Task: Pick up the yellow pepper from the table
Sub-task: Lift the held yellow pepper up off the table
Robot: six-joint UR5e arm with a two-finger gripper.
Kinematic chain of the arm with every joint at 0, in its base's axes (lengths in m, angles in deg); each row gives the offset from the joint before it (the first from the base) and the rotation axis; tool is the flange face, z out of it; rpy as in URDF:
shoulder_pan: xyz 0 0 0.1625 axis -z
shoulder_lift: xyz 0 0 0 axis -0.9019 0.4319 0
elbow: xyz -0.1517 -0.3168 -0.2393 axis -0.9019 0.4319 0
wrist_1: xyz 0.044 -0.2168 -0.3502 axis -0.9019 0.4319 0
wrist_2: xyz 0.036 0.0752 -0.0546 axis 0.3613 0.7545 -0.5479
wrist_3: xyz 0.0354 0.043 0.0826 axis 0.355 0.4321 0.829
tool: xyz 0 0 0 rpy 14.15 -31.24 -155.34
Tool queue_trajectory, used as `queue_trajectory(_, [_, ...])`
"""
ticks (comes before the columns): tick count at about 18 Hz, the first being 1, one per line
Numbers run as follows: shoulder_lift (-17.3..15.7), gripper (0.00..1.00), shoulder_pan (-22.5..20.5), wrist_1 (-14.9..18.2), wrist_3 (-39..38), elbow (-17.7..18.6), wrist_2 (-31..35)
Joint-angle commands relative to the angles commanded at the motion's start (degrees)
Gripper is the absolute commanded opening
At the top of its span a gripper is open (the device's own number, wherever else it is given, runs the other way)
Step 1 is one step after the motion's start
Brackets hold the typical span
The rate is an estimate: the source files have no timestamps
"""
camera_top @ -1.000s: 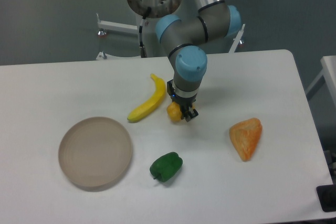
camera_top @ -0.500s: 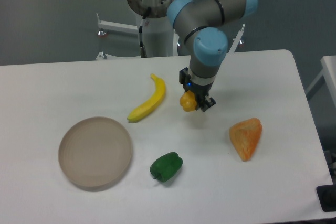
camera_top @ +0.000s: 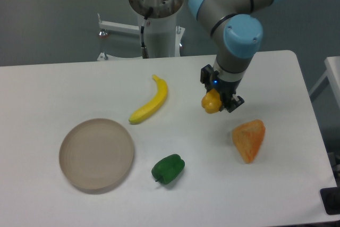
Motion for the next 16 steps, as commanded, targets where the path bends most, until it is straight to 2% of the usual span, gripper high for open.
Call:
queue_trajectory(4, [-0.3,0.03,-1.6,-0.6,4.5,0.0,0.4])
queue_trajectory(6, [-0.4,0.03,-1.6,-0.4,4.6,0.3,3.1])
queue_trajectory(16, [-0.2,0.03,-1.4,-0.7,4.6,0.7,3.2])
